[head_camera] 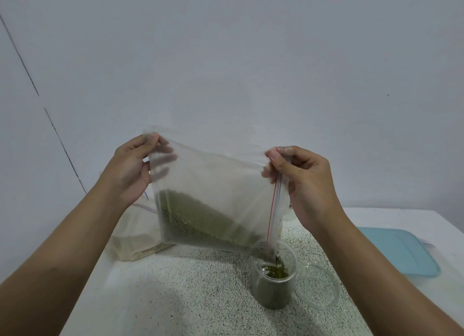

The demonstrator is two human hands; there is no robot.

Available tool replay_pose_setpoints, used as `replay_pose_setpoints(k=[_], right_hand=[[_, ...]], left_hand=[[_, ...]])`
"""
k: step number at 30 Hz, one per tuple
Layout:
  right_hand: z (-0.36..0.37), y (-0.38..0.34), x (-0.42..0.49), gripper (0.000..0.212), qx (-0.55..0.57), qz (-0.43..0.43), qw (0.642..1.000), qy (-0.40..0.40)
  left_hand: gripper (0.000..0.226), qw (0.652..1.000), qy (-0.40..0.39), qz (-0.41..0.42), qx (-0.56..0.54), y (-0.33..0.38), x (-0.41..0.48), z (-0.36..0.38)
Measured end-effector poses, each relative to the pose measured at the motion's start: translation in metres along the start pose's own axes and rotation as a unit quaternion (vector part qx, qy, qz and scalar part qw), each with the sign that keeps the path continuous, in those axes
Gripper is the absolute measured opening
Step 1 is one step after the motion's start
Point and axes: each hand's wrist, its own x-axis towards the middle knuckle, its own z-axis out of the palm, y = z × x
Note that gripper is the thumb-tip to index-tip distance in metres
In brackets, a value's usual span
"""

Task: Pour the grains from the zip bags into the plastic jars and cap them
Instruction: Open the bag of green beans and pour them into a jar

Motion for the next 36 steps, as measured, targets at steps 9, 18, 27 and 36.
replay_pose_setpoints(k=[9, 18, 27, 36], right_hand=[[-0.0006, -0.0008, 0.0005, 0.013, 0.001, 0.0, 1.0, -0.003], [-0.0022, -0.0012, 0.0018, 0.012, -0.005, -0.003, 1.0, -0.007], [-0.0031, -0.0022, 0.0017, 0.009, 0.001, -0.004, 1.0, -0.007], [-0.0041, -0.0031, 0.0009, 0.008, 0.001, -0.004, 1.0, -0.005]], left_hand=[[0.023, 1.0, 0.003, -0.001, -0.002, -0.0009, 0.0015, 0.0022], [0.023, 1.0, 0.005, -0.003, -0.001, 0.0002, 0.0024, 0.0049], [0.022, 1.0, 0.003, -0.003, 0.003, 0.001, 0.0023, 0.0039], [0.022, 1.0, 0.0, 0.0, 0.004, 0.0034, 0.0008, 0.0064]])
